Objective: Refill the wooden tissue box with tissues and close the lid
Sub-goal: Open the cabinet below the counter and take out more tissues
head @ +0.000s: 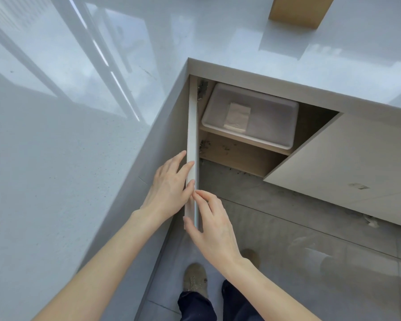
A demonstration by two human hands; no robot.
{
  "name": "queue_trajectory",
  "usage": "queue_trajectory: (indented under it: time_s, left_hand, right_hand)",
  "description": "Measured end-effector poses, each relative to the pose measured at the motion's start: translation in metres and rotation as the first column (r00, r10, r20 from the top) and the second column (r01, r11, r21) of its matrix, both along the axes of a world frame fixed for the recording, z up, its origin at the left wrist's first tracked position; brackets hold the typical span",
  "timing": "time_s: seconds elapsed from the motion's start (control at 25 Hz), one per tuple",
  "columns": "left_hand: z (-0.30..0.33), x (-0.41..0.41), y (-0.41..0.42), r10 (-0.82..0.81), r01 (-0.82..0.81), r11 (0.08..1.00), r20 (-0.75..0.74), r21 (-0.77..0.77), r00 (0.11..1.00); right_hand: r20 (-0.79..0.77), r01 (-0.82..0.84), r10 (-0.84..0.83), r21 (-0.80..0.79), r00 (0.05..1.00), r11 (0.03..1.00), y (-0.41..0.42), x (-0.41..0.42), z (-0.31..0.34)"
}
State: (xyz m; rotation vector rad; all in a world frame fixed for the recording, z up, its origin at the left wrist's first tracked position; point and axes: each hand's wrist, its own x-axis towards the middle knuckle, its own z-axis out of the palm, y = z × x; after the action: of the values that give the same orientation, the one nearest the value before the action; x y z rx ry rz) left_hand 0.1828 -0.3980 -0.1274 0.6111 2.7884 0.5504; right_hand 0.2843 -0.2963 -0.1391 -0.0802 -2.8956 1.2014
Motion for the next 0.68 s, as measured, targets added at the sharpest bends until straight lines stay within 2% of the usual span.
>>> queue_trajectory:
  time_s: [0.24, 0.4, 0.68]
  left_hand:
    - [0.0, -0.005, 0.027, -0.034, 0.025, 0.997, -0.118, -0.077, 0.992]
    - [-0.002, -0.007, 0.05, -0.062, 0.053, 0.992, -0.082, -0.11, 0.995]
    - [-0.012, -0.02, 0.09, -0.03, 0.028, 0.985, -0.01, -0.168, 1.0]
  right_hand:
    - [0.017, 0.096, -0.101, 0.198, 0.995, 0.975, 0.055, -0.015, -0.001]
    - [0.118, 0.023, -0.068, 0.347, 0.991, 0.938, 0.091, -0.029, -0.005]
    - [0.217, -0.074, -0.012, 0.383, 0.976, 0.921, 0.144, -0.054, -0.013]
